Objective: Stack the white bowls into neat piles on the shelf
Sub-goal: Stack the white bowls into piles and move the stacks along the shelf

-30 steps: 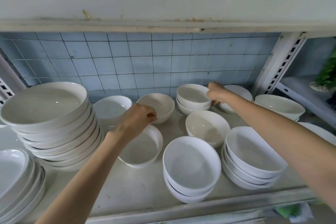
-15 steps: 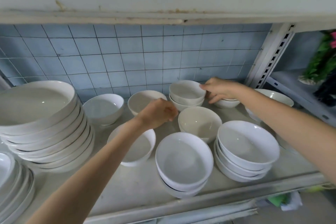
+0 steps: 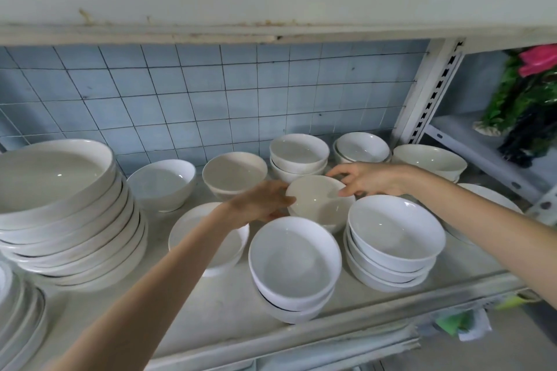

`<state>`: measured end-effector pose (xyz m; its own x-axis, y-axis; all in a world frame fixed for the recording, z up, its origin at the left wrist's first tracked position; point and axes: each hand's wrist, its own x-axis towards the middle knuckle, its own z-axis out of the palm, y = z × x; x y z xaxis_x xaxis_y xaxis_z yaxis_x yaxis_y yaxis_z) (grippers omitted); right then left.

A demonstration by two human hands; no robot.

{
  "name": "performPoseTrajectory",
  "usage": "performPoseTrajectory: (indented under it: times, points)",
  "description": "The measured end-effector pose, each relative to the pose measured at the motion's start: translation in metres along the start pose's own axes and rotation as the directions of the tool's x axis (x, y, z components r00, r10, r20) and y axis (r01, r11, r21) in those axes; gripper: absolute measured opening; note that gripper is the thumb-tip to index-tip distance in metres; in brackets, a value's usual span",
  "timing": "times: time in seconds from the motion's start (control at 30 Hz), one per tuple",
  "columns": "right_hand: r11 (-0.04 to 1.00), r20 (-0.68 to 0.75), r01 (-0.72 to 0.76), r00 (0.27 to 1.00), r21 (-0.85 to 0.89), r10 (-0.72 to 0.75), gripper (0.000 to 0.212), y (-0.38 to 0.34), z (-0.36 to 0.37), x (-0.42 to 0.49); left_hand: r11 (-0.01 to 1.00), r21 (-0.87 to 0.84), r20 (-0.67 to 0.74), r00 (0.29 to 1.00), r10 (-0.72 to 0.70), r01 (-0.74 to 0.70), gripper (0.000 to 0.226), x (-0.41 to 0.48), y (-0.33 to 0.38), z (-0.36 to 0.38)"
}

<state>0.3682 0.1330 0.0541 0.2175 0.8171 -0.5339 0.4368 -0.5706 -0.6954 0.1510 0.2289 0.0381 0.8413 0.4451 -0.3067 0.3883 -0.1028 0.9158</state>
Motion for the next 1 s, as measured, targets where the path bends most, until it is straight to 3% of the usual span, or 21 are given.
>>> performPoseTrajectory:
  times: [0.2,0.33,0.73,1.0]
  points:
    - [0.998,-0.011,-0.015,1.000,0.063,0.016,0.038,0.006,0.000,0.001,0.983,-0.184,0.106,0.994,0.041,-0.021,0.025,-0.003,0.000,0.003]
    - [0.997,-0.028,-0.004,1.000,0.082,0.006,0.041,0.004,0.002,0.001,0.974,-0.226,0.105,0.994,0.032,-0.008,0.029,-0.006,0.003,0.004]
    - [0.948,-0.132,0.209,0.975,0.240,-0.181,0.047,-0.017,0.004,-0.022,0.928,-0.356,-0.181,0.982,0.051,-0.114,0.039,-0.017,0.008,-0.003]
    - [0.858,-0.132,0.422,0.906,0.292,-0.401,0.043,-0.051,0.013,-0.032,0.877,-0.391,-0.407,0.907,0.108,-0.280,0.036,-0.037,0.017,-0.033]
